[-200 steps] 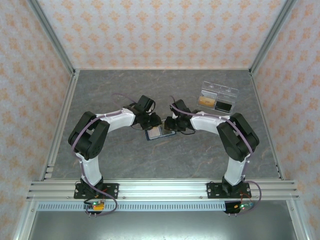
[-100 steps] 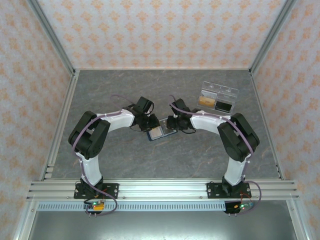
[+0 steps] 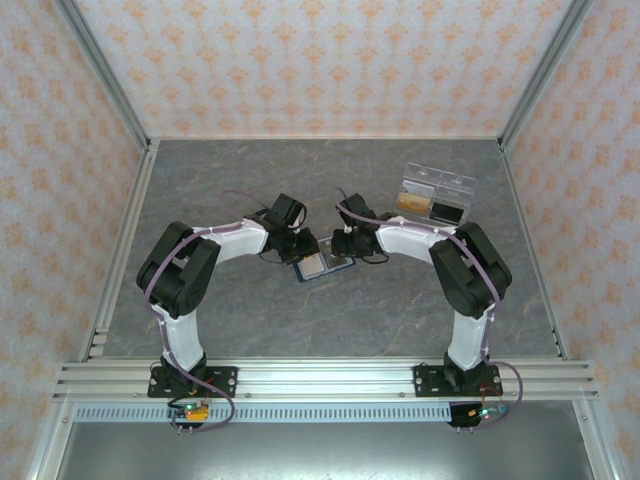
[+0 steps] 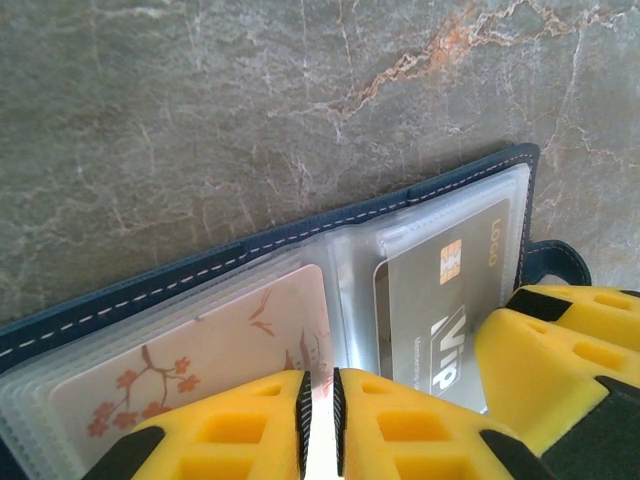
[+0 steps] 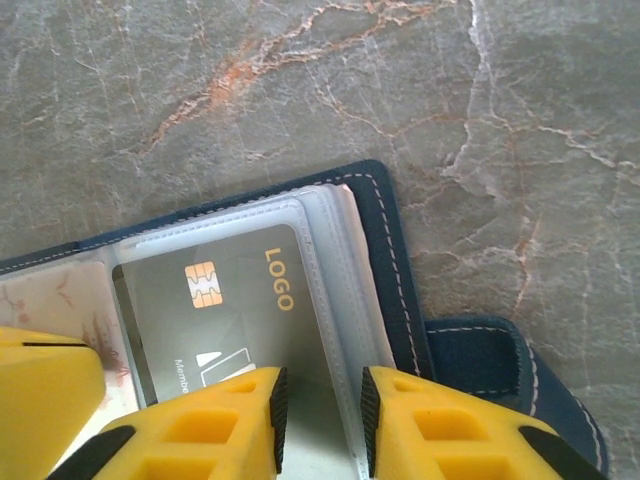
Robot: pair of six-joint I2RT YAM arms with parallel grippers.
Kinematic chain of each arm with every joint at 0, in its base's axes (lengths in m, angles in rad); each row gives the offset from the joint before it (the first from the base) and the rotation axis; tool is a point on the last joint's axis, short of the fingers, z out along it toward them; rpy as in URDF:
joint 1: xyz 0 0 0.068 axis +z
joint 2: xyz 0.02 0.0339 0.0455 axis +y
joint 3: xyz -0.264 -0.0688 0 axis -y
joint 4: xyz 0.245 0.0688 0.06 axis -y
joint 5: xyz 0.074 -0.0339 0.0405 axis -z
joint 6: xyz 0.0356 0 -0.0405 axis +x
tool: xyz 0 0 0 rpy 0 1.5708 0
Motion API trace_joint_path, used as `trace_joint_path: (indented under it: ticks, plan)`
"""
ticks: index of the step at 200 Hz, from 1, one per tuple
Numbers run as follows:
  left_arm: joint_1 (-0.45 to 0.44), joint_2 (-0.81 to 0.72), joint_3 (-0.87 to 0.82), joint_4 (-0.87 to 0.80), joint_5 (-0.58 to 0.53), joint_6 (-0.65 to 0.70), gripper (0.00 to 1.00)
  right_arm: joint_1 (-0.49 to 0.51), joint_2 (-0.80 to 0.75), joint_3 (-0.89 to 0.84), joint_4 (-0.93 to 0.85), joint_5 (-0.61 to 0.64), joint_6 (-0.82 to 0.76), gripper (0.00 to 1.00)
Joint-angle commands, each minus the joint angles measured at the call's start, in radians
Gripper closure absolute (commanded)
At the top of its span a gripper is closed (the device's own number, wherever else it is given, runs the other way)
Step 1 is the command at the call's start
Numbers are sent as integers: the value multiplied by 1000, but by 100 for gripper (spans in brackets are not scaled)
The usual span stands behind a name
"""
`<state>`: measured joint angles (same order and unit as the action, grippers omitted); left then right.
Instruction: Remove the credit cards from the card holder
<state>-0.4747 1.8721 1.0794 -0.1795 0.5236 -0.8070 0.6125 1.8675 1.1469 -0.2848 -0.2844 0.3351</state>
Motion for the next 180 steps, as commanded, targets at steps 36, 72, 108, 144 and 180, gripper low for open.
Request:
trace_joint_path:
  ticks: [36, 72, 108, 144, 180]
  plan:
    - [9, -10, -45, 132, 55, -36, 81, 0, 30, 17, -41, -38, -18, 78]
    - [12, -7, -62, 155, 53, -50, 80, 0, 42, 25, -56, -35, -17, 79]
    - [17, -27, -82, 192, 59, -58, 81, 0, 48, 28, -63, -31, -15, 80]
    - [20, -9, -79, 224, 96, -55, 81, 0, 53, 30, -63, -38, -13, 80]
    - [22, 6, -81, 237, 114, -50, 82, 0, 59, 34, -67, -38, -13, 80]
